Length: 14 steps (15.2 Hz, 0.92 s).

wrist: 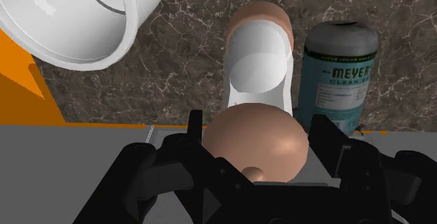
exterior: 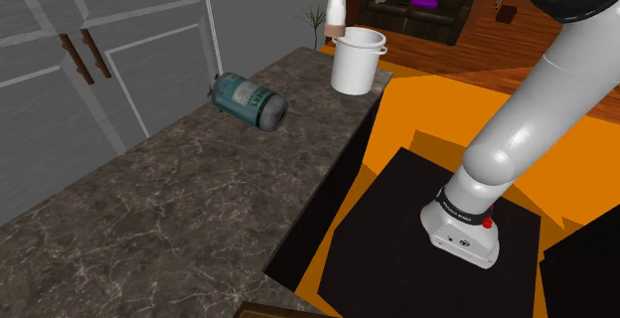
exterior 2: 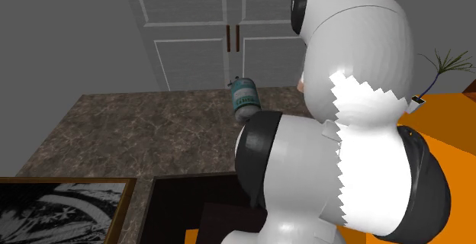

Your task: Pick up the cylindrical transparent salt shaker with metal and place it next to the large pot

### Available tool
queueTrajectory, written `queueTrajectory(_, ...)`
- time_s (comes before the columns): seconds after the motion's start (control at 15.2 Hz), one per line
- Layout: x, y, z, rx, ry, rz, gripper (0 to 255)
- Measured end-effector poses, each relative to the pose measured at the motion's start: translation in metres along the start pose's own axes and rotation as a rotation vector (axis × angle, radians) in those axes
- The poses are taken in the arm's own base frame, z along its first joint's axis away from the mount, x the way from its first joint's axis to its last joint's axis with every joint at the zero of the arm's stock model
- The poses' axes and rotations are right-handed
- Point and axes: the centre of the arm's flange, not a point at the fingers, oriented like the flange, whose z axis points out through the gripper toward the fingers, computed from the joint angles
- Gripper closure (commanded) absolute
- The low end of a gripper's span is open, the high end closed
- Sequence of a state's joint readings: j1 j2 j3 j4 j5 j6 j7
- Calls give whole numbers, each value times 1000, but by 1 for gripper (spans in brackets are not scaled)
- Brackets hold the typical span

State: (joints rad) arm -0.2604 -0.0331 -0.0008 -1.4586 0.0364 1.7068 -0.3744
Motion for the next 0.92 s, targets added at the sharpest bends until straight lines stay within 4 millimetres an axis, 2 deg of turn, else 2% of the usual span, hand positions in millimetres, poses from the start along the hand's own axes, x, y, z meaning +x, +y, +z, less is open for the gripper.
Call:
queueTrajectory(0.2,-9,35,0,0,0,0,255)
queueTrajectory(0.26,-11,40,2,0,0,0,255)
queueTrajectory(0.92,-26,40,50,0,0,-1,255)
